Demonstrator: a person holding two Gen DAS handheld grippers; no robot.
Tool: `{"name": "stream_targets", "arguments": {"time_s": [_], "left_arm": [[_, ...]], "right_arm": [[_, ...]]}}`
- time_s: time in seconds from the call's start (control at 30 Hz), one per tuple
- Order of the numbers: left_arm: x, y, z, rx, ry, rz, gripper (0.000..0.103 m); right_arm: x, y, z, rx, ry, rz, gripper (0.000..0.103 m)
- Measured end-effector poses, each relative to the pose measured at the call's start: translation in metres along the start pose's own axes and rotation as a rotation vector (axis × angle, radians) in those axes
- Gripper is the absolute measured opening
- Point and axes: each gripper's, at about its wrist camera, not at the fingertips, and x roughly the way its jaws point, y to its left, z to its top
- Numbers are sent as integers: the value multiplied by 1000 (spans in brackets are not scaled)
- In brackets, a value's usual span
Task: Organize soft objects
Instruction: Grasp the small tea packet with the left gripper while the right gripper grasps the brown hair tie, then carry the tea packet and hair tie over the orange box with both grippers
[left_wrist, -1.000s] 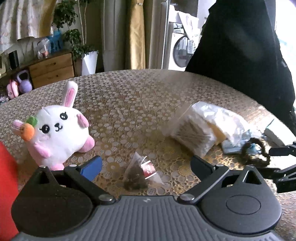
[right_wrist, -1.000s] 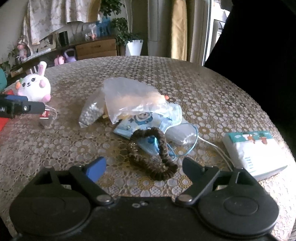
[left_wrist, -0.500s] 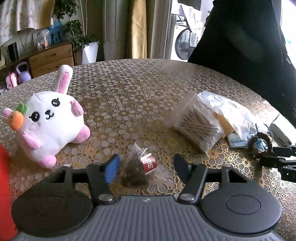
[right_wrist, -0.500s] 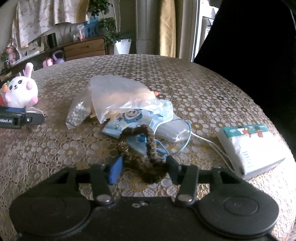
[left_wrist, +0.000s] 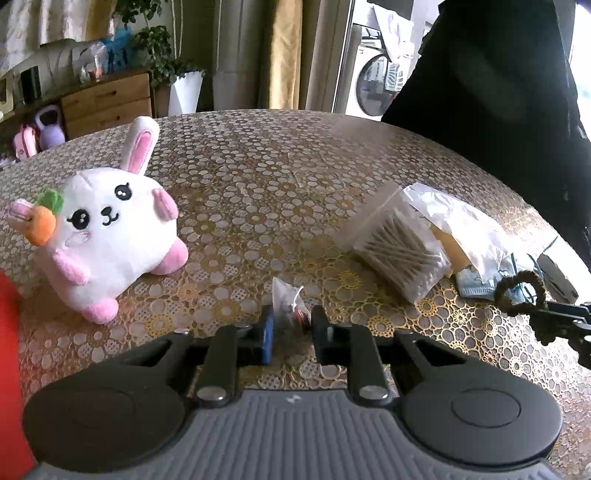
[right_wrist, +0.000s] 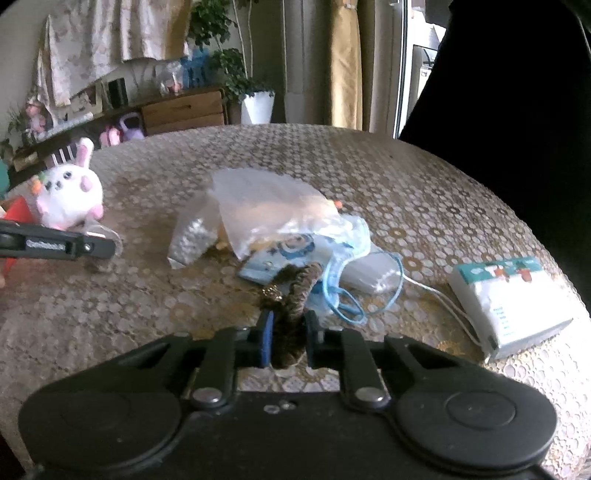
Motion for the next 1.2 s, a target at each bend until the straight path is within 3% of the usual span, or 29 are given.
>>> {"name": "stream_targets", "arguments": {"time_s": [0.47,1.2], "left_arm": [[-42,12,4,-35,-20,-17,16],[-158,67,24,-45,-108,33,16]], "right_arm": [[-47,25,23,5,-98,89,15],[-113,120,69,-122,-227,303,15]]}}
